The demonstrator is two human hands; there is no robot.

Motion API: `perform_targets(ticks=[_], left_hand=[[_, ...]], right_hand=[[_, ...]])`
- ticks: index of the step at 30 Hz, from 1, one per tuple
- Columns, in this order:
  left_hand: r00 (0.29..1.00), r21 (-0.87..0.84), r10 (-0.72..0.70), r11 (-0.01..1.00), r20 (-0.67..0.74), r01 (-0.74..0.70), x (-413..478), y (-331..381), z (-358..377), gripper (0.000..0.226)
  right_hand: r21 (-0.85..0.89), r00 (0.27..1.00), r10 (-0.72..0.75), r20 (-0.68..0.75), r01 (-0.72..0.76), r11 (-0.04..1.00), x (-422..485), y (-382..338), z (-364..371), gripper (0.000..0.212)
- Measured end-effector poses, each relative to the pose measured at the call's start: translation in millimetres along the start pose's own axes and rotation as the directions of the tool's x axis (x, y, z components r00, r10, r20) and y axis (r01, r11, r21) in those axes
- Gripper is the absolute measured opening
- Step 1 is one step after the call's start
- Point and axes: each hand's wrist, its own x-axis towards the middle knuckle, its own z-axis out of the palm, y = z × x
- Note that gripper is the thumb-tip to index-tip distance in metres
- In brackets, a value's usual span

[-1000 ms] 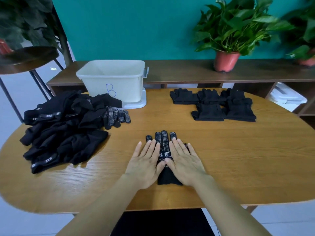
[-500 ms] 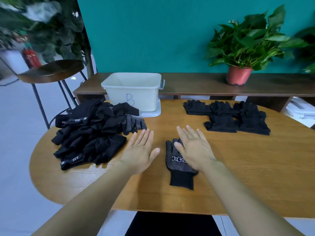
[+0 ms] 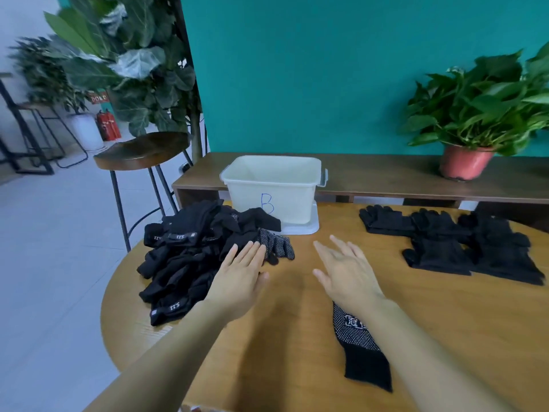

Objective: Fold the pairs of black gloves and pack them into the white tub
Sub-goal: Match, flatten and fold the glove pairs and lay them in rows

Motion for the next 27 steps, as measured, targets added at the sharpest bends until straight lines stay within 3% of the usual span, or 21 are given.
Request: perform_targets(ticks=[5, 10, 14, 17, 22, 24, 27], left_hand=[[0.998, -0.013, 0.005, 1.0, -0.057, -0.006, 26.0, -35.9, 15.4, 0.092], [0.998, 0.087, -0.03, 0.996, -0.055, 0.035, 60.5, -68.6, 32.0, 0.059], [0.987, 0.145, -0.038, 0.987, -0.154, 0.061, 83.7, -91.0, 39.3, 0.054], [0.981, 0.188, -0.057, 0.978, -0.188, 0.092, 95.3, -103.8, 44.8, 0.054], [0.966, 0.199, -0.056, 0.974, -0.251, 0.108, 104.2, -114.7, 56.5, 0.052], [0.968, 0.177, -0.057, 0.979, -0.244, 0.102, 104.1, -117.6, 60.3, 0.052], [0.968, 0.154, -0.049, 0.984, -0.247, 0.089, 101.6, -119.3, 62.8, 0.054]], right_hand=[[0.003, 0.998, -0.064, 0.007, 0.064, 0.998, 45.5, -7.1, 20.0, 0.057], [0.033, 0.993, -0.117, -0.022, 0.117, 0.993, 103.2, -14.4, 48.5, 0.052], [-0.044, 0.965, -0.186, -0.183, 0.181, 0.982, 152.7, -25.9, 72.6, 0.053], [-0.073, 0.94, -0.26, -0.22, 0.25, 0.965, 183.5, -39.0, 83.0, 0.051], [-0.167, 0.933, -0.297, -0.204, 0.266, 0.95, 214.0, -56.3, 96.6, 0.071], [-0.191, 0.92, -0.323, -0.222, 0.284, 0.94, 219.9, -60.5, 100.2, 0.062], [-0.237, 0.888, -0.346, -0.301, 0.282, 0.93, 221.9, -63.4, 100.9, 0.023]])
